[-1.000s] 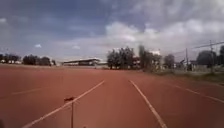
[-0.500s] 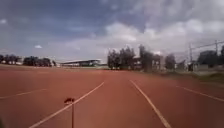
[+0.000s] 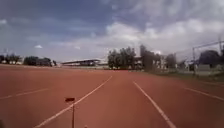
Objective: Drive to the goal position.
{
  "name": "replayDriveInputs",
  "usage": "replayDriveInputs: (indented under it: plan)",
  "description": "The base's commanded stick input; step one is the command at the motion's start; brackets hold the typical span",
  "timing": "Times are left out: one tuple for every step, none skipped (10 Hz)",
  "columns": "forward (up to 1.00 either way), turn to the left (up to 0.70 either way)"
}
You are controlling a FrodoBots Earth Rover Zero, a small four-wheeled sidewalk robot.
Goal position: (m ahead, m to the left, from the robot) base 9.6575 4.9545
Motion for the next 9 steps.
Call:
replayDriveInputs:
  plan:
    - [0.70, 0.00]
    - [0.70, 0.00]
    - [0.70, 0.00]
    - [0.70, 0.00]
    - [0.70, 0.00]
    - [0.70, 0.00]
    - [0.70, 0.00]
    - [0.70, 0.00]
    - [0.70, 0.00]
